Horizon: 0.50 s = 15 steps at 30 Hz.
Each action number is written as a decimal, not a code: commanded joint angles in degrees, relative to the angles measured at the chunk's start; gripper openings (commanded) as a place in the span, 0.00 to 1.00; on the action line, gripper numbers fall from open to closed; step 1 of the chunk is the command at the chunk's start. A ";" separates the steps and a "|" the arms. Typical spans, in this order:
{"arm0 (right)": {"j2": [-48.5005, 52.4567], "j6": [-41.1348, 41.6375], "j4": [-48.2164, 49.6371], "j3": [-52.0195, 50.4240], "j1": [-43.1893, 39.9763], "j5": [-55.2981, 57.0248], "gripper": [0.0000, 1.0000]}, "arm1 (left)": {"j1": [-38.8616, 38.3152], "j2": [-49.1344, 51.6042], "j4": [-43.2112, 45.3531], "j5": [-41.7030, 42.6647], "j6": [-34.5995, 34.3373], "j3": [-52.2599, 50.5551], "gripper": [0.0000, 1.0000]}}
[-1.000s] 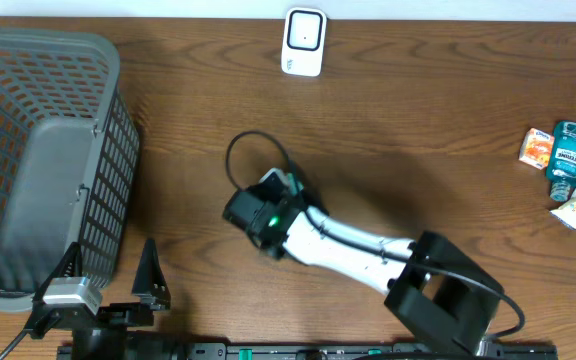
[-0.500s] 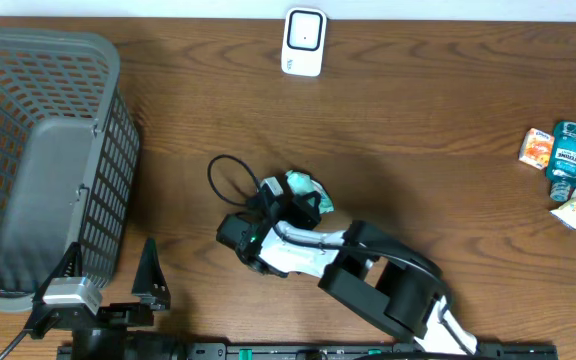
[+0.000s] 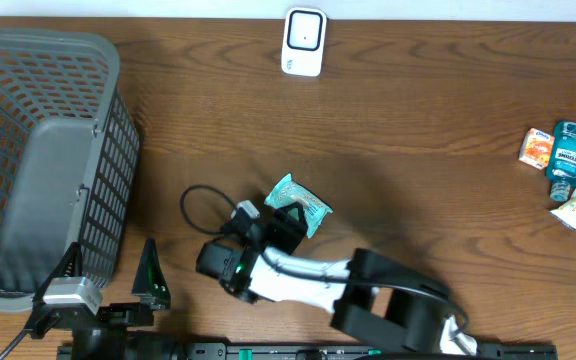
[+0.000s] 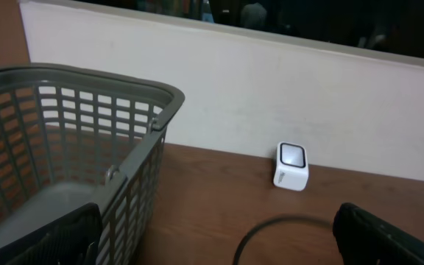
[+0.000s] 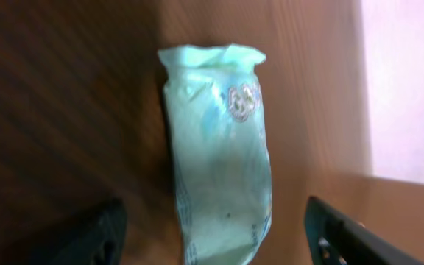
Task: Scan the item barcode
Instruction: 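Lift the wipes pack and turn its barcode upward with the right gripper, then lower the wipes pack onto the table center and release it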
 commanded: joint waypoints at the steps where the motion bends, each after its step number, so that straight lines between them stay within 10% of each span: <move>1: -4.33 0.74 -0.22 0.39 -3.91 -12.74 0.79 | -0.24 -0.11 0.04 -0.31 0.92 0.00 0.98; 7: -9.14 -9.49 -1.62 0.39 -11.98 -33.27 0.86 | -0.24 -0.11 0.04 -0.31 0.92 0.00 0.98; 13: -9.94 -11.74 -2.25 0.39 -19.23 -39.10 0.74 | -0.24 -0.11 0.02 -0.33 0.92 0.00 0.98; 15: -9.92 -13.16 -2.54 0.37 -21.09 -42.10 0.57 | -0.24 -0.11 0.02 -0.31 0.92 0.00 0.98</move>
